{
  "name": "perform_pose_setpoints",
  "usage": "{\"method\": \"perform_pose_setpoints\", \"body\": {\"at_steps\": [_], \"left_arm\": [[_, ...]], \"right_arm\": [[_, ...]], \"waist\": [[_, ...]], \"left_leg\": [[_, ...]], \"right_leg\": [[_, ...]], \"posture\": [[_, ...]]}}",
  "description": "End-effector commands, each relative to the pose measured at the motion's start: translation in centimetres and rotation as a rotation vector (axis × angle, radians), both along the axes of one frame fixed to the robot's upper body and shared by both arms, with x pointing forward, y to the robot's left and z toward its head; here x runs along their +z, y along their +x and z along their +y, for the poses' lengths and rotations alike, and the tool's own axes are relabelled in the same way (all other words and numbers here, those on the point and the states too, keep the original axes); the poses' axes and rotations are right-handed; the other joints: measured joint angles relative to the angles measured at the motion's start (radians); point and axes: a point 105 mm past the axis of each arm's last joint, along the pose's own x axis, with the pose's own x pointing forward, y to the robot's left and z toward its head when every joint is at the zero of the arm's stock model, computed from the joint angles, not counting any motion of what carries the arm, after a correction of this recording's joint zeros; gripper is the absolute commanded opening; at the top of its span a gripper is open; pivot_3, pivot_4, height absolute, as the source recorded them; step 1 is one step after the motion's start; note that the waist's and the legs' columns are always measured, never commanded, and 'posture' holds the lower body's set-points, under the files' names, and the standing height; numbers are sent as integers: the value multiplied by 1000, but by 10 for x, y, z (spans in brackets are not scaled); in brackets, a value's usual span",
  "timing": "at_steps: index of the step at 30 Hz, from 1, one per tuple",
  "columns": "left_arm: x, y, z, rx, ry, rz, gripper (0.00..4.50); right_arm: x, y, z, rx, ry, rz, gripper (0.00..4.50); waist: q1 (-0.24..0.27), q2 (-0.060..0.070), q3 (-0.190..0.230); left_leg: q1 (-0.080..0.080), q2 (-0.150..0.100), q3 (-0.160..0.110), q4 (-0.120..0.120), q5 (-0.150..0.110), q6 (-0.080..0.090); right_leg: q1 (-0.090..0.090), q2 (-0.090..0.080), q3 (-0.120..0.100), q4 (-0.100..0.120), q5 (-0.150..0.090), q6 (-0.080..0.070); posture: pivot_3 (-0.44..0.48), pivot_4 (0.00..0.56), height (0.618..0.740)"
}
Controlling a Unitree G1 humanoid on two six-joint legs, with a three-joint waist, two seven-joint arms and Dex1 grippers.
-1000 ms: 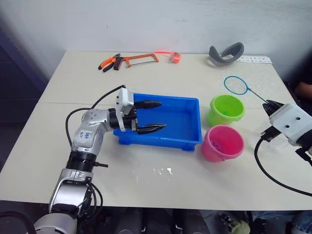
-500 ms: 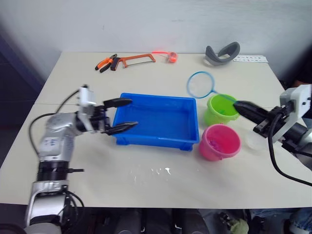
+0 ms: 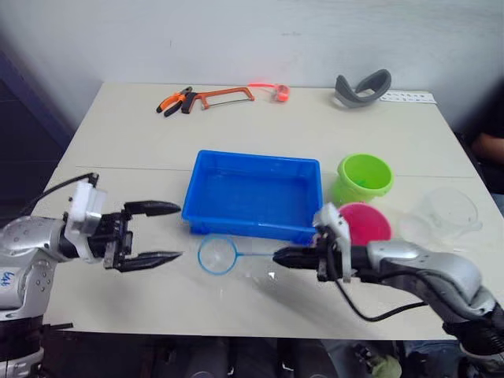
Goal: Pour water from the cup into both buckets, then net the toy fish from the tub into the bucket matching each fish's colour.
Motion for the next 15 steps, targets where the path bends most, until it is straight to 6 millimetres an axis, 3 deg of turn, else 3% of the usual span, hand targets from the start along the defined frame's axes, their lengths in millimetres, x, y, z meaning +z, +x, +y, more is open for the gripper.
{"method": "perform_pose_setpoints", "body": {"at_steps": [1,4,11,15], "left_arm": [[-19,-14,-4,-6,81,16,4486],[-31,-18,-3,-18,103,53,4486],[-30,-18,-10,-48,97,79,4486],[-30,-17,-9,-47,100,101,4500]], "right_arm": [[-43,2,15,44,-100,-15,0],[-62,2,22,51,-114,-12,0],[-85,6,26,28,-122,21,0],[-63,9,23,11,-47,-38,1515]], "waist": [[1,0,0],[0,0,0],[-2,0,0],[-2,0,0]], "left_leg": [[0,0,0,0,0,0],[1,0,1,0,0,0],[1,0,2,0,0,0],[1,0,2,0,0,-1]], "right_leg": [[0,0,0,0,0,0],[0,0,1,1,0,0],[-1,0,2,3,0,0],[-2,0,2,3,0,0]], "posture": [[0,150,740],[0,150,740],[0,150,740],[0,150,740]]}}
